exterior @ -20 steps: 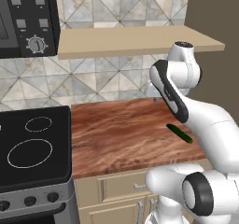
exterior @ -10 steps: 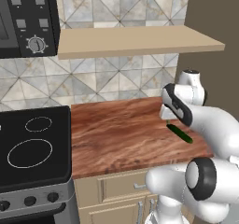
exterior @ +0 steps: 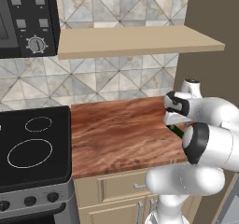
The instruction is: Place the cucumber in the correct fridge rack based on whether it is a fruit or vegetable. Finally, close the fridge door.
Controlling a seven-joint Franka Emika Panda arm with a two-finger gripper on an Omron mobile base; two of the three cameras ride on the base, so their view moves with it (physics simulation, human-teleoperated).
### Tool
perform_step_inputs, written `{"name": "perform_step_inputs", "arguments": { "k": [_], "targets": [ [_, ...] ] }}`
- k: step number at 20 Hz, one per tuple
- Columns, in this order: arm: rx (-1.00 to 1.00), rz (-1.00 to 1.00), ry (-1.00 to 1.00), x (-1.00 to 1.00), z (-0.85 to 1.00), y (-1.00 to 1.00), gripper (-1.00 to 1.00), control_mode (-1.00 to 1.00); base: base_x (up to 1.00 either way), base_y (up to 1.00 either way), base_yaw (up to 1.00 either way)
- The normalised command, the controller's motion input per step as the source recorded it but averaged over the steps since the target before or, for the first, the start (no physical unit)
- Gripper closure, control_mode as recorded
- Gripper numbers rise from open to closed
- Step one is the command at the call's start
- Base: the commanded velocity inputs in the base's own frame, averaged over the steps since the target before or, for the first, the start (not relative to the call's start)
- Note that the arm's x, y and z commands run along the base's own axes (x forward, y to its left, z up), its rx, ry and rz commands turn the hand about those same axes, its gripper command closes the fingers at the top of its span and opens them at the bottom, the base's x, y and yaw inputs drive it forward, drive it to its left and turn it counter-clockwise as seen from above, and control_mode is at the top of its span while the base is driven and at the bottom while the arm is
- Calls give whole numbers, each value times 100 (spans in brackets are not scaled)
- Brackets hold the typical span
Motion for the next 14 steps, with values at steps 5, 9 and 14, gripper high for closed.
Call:
{"name": "perform_step_inputs", "arguments": {
  "k": [5, 9, 14],
  "targets": [
    [0, 5, -11, 23, -57, -26, -100, -100, 0, 0, 0],
    [-1, 0, 0, 16, -56, -10, -100, -100, 0, 0, 0],
    [0, 0, 0, 25, -35, 0, -100, -100, 0, 0, 0]
  ]
}}
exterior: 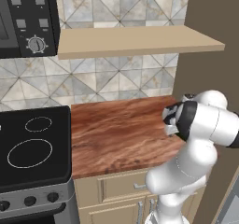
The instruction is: Place the cucumber in the correct fridge rack based on whether it is a fruit or vegetable. Finally, close the fridge door.
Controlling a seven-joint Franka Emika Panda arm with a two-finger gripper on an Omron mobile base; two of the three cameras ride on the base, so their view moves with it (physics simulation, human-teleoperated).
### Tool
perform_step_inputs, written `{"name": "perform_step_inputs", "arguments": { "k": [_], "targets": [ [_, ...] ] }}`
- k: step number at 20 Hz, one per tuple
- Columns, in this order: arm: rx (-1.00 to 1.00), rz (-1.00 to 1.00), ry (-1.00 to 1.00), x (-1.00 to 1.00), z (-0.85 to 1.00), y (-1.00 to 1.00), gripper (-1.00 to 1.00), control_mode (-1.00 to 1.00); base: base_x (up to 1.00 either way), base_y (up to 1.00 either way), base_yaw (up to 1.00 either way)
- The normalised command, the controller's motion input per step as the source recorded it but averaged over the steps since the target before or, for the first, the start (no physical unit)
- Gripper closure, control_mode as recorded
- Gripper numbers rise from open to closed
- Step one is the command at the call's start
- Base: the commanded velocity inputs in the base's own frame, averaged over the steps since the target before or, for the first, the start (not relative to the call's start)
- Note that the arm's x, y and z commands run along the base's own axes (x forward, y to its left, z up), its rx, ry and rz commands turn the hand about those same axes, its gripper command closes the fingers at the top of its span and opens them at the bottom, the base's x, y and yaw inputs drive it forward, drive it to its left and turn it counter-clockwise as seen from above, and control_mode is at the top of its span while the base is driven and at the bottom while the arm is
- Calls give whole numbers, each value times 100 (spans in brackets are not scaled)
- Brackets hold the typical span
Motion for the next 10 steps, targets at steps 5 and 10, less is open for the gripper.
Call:
{"name": "perform_step_inputs", "arguments": {
  "k": [5, 10],
  "targets": [
    [0, 0, 0, 24, -22, -18, -100, -100, 0, 0, 0],
    [-3, 3, 0, 6, -46, -6, -100, -100, 0, 0, 0]
  ]
}}
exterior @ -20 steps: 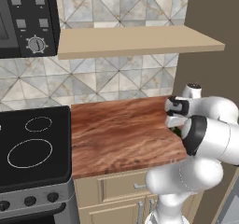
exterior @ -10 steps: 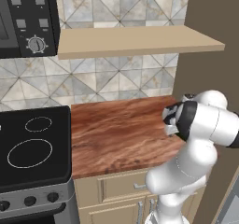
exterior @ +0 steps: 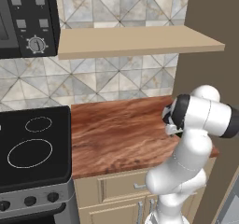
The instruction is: Place the cucumber in the correct fridge rack based on whether it is a fruit or vegetable. Finally, close the fridge door.
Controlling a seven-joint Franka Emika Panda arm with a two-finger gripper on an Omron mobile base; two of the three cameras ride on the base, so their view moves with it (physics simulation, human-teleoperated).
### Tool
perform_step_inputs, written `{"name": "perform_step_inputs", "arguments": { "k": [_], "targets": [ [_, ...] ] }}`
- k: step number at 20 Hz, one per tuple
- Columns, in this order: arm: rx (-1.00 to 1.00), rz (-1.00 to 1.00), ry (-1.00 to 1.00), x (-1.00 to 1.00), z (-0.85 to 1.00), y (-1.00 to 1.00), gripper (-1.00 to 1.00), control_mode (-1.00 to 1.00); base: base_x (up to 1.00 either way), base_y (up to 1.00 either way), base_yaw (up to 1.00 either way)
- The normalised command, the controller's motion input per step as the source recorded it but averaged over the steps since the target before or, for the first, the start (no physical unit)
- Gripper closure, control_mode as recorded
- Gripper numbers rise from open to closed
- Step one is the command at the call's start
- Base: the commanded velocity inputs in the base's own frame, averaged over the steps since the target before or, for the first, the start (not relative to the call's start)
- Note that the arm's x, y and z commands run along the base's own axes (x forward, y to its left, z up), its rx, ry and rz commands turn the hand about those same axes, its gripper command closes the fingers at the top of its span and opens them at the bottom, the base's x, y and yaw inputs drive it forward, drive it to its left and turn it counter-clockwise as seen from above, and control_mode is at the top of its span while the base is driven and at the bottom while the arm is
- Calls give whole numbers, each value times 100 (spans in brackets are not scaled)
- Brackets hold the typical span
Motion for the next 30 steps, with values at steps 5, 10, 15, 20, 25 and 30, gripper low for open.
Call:
{"name": "perform_step_inputs", "arguments": {
  "k": [5, 10, 15, 20, 25, 30],
  "targets": [
    [-11, 3, -2, -32, -32, 14, 100, -100, 0, 0, 0],
    [-8, -5, -14, -34, 11, 98, 100, -100, 0, 0, 0],
    [-9, -2, -17, -41, 92, 100, 100, -100, 0, 0, 0],
    [-3, -6, -1, -47, 100, 93, 100, -100, 0, 0, 0],
    [0, -12, 1, -63, 100, 73, 100, -100, 0, 0, 0],
    [0, 0, 1, -52, 100, 5, 100, -100, 0, 0, 0]
  ]
}}
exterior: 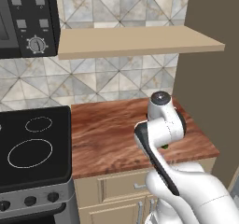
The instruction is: Place the cucumber in the correct fridge rack based on whether it is a fruit or vegetable. Finally, close the fridge door.
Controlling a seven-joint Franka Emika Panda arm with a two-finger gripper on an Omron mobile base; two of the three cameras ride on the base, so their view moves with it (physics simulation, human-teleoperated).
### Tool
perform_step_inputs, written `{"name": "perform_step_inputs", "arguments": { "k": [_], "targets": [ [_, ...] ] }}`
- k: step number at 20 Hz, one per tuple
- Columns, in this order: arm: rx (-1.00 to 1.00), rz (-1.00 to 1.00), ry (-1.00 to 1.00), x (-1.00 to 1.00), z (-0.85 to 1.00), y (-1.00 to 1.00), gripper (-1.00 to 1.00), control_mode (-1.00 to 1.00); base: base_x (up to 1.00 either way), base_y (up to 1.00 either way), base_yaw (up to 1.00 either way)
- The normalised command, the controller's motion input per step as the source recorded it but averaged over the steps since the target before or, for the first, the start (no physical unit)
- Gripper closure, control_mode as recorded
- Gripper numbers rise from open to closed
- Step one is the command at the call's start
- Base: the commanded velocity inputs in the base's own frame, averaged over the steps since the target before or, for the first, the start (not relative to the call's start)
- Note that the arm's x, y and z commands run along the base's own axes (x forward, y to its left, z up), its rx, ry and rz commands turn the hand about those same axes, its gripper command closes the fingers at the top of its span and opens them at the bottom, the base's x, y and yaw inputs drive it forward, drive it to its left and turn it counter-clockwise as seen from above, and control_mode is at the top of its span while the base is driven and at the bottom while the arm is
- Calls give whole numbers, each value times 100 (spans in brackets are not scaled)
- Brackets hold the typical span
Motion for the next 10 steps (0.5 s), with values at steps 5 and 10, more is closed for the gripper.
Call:
{"name": "perform_step_inputs", "arguments": {
  "k": [5, 10],
  "targets": [
    [0, 0, 0, -28, 76, -18, 100, -100, 0, 0, 0],
    [0, 0, 0, -3, 4, 0, 100, -100, 0, 0, 0]
  ]
}}
